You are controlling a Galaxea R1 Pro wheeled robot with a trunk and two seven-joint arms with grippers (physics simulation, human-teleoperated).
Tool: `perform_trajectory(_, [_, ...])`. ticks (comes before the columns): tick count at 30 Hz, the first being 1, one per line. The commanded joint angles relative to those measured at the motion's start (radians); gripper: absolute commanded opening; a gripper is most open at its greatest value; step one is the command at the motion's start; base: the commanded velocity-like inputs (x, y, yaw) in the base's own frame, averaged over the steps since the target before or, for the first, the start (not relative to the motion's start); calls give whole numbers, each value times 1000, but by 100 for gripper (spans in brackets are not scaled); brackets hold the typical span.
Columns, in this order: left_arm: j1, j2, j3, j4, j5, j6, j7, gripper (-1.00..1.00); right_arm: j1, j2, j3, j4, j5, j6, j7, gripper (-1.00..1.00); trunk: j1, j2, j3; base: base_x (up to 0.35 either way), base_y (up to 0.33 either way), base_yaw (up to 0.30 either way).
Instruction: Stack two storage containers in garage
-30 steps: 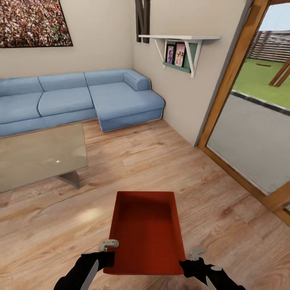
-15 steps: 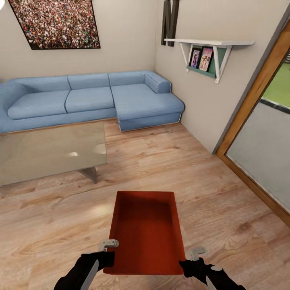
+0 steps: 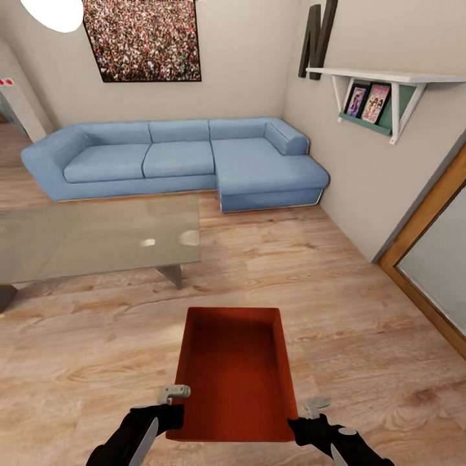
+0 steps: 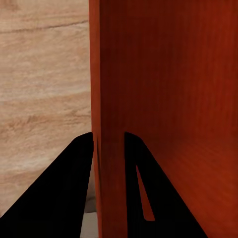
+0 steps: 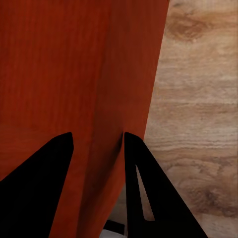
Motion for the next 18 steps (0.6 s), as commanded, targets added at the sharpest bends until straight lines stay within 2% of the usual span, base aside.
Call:
perform_trajectory(1, [-1,-1,8,0,-19,5,6,-100,0,23,-4,-4,-4,6,2,-100,-4,7,3,0,0,297])
perform_trajectory(18, [0,-2,8,0,-20,4,6,-100,0,23,-4,-4,-4,6,2,-100,-69,126,63,0,0,298])
